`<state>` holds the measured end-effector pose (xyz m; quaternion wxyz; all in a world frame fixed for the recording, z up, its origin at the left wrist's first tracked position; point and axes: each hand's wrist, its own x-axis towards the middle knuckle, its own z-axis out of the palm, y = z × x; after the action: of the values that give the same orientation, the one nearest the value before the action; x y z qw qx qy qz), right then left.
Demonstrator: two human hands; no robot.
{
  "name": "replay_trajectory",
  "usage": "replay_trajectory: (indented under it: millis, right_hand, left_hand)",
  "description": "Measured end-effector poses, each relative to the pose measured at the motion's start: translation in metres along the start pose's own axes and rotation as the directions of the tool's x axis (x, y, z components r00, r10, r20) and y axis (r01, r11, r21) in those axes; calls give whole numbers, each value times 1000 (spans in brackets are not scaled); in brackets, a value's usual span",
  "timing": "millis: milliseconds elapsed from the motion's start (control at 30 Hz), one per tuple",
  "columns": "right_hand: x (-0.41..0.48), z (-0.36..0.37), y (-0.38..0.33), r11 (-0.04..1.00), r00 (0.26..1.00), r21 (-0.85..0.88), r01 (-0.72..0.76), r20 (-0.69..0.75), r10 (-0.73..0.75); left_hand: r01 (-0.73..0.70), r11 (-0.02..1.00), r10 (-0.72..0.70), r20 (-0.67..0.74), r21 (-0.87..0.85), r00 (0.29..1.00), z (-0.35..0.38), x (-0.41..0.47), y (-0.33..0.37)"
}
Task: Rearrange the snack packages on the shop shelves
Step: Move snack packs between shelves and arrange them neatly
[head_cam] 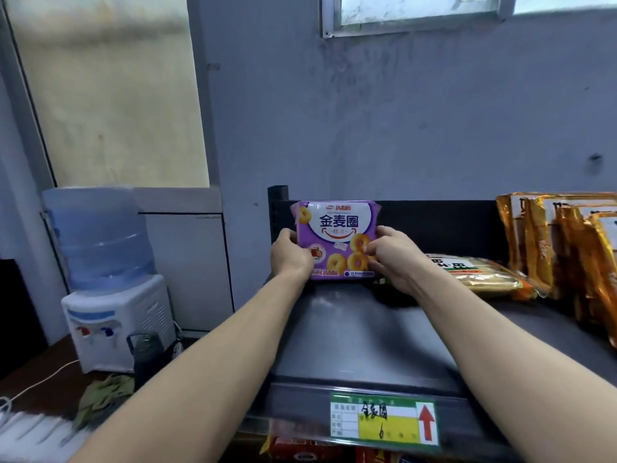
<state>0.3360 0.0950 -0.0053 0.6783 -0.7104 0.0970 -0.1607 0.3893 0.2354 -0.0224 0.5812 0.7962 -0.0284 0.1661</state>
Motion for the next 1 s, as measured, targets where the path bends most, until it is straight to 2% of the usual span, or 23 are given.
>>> replay_trajectory:
  millis: [133, 267, 567, 767, 1000]
  right_hand:
    - [3, -3, 5, 986, 997, -165, 37, -61, -48]
    - [2, 2, 6, 964, 992, -254, 81, -73, -102]
    - [-1, 1, 9, 961, 982, -258, 102, -131, -139]
    - [-4, 1, 10, 947, 973, -289, 140, -137, -186]
    - [-14, 3, 5, 851, 894, -436, 293, -191, -406]
  left_hand:
    - [-53, 999, 53, 17, -8, 998, 4, 2, -4]
    - [-88, 996, 88, -11, -15, 996, 0, 7, -11]
    - [-138, 987, 143, 68, -79, 987, 2, 9, -20]
    - [-158, 986, 163, 101, -52, 981, 3, 10, -21]
    - [-201, 975, 196, 52, 99, 979, 2, 6, -13]
